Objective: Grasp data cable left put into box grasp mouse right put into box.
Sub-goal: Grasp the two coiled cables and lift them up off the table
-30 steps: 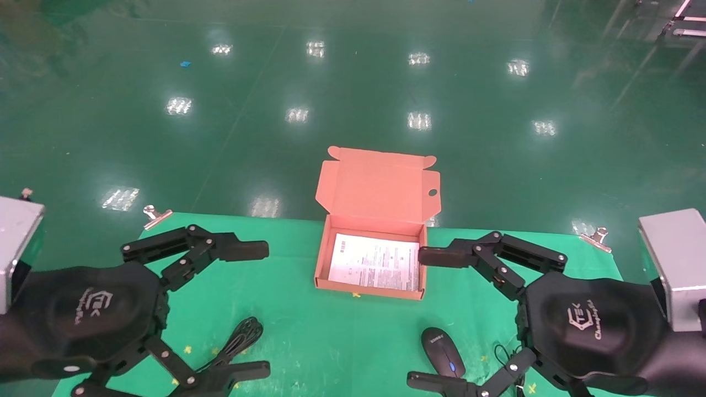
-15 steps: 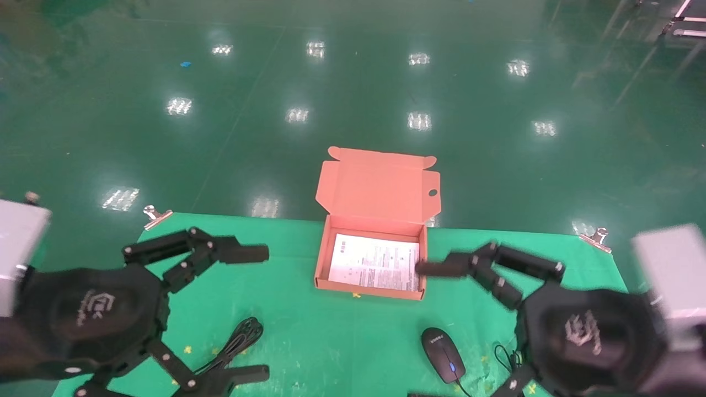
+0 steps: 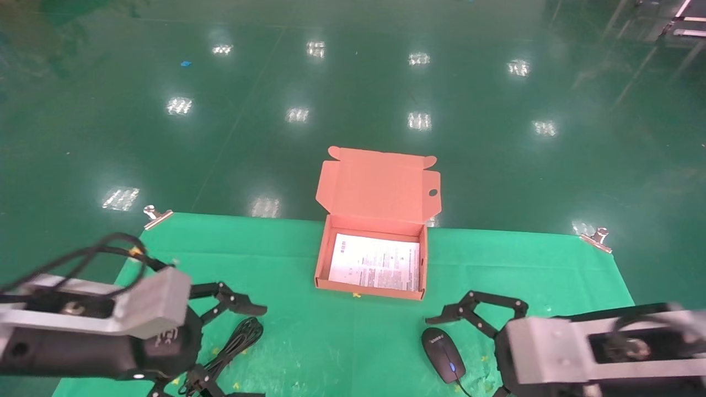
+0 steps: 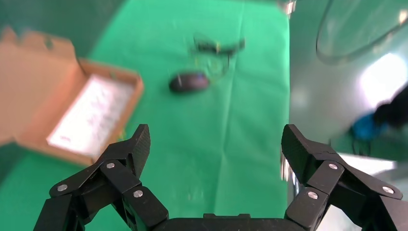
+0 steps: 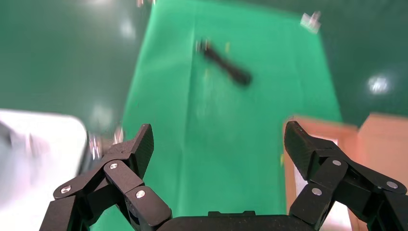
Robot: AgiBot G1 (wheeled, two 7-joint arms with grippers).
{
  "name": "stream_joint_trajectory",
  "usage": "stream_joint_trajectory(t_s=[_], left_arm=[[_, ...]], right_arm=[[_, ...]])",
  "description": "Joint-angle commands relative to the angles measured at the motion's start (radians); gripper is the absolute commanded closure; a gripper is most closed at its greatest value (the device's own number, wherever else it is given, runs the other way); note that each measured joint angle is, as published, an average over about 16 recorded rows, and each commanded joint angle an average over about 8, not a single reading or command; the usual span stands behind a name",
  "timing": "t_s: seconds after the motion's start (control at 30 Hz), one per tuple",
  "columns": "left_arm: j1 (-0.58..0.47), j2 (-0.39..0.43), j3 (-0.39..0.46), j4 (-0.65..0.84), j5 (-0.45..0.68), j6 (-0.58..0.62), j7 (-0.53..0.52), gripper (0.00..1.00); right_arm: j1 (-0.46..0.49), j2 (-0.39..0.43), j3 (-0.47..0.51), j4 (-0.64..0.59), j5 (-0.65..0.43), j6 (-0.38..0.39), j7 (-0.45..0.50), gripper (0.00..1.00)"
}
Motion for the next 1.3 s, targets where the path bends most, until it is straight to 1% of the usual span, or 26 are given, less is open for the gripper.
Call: stream_joint_trajectory(t_s=[0.03, 0.23, 0.4, 0.5, 0.7, 0.83, 0.97, 1.17, 1.3], left_arm=[[-0.022, 0.016, 0.027, 0.003, 0.052, 0.005, -0.011, 0.0], [-0.062, 0.063, 0.1, 0.032, 0.203, -0.002, -0.009, 0.0], [-0.068, 0.103, 0.152, 0.071, 0.323, -0.037, -0.007, 0.0], [-0.062, 0.126, 0.177, 0.094, 0.391, -0.071, -0.016, 0.0], [-0.037, 0.167, 0.211, 0.129, 0.501, -0.154, -0.061, 0.0], [-0.016, 0.188, 0.224, 0.153, 0.555, -0.21, -0.1, 0.0], [-0.001, 0.216, 0.234, 0.194, 0.612, -0.268, -0.158, 0.0], [0.011, 0.261, 0.241, 0.28, 0.68, -0.341, -0.266, 0.0], [0.01, 0.282, 0.239, 0.338, 0.695, -0.37, -0.298, 0.0]], right_arm=[[0.028, -0.014, -0.03, -0.003, -0.06, -0.004, -0.013, 0.0], [0.061, -0.055, -0.103, -0.044, -0.219, 0.016, -0.066, 0.0], [0.071, -0.093, -0.146, -0.099, -0.331, 0.051, -0.113, 0.0], [0.072, -0.114, -0.166, -0.128, -0.396, 0.089, -0.142, 0.0], [0.053, -0.15, -0.201, -0.164, -0.524, 0.19, -0.177, 0.0], [0.031, -0.172, -0.21, -0.201, -0.573, 0.255, -0.164, 0.0], [0.012, -0.205, -0.206, -0.27, -0.594, 0.32, -0.125, 0.0], [-0.001, -0.281, -0.192, -0.416, -0.591, 0.398, -0.044, 0.0], [0.004, -0.334, -0.182, -0.523, -0.579, 0.431, 0.014, 0.0]])
